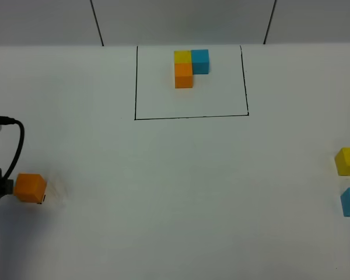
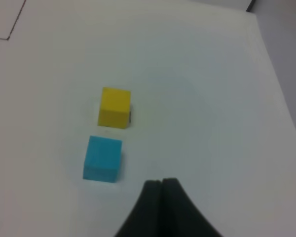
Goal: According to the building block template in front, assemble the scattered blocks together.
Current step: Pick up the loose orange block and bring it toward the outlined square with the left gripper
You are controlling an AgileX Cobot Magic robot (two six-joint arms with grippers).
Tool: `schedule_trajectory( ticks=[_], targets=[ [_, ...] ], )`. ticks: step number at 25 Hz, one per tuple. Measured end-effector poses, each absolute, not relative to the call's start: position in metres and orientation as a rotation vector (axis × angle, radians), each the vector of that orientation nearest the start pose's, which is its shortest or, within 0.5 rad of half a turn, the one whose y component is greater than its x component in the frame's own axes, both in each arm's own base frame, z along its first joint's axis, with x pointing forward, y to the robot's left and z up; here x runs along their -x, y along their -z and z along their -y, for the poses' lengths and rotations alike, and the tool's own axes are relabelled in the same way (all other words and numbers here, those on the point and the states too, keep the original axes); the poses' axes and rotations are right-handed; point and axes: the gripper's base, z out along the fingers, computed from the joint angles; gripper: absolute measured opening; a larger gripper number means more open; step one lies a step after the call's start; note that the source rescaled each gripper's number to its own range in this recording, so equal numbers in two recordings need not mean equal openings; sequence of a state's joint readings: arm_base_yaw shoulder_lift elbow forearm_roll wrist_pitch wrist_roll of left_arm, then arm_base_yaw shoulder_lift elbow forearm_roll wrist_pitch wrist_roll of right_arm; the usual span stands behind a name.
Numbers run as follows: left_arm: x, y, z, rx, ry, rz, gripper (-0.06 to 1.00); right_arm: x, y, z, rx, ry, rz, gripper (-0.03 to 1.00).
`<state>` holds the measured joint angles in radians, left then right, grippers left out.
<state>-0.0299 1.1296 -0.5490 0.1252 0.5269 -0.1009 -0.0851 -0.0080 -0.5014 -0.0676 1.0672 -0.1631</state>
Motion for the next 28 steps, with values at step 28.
schedule_trajectory(
  ticks=[28],
  targets=[
    [-0.253, -0.126, 0.017, -0.003, 0.043, -2.649, 0.97, 0.007, -0.277, 0.005, 0.076, 0.236, -2.046, 0.00]
  ],
)
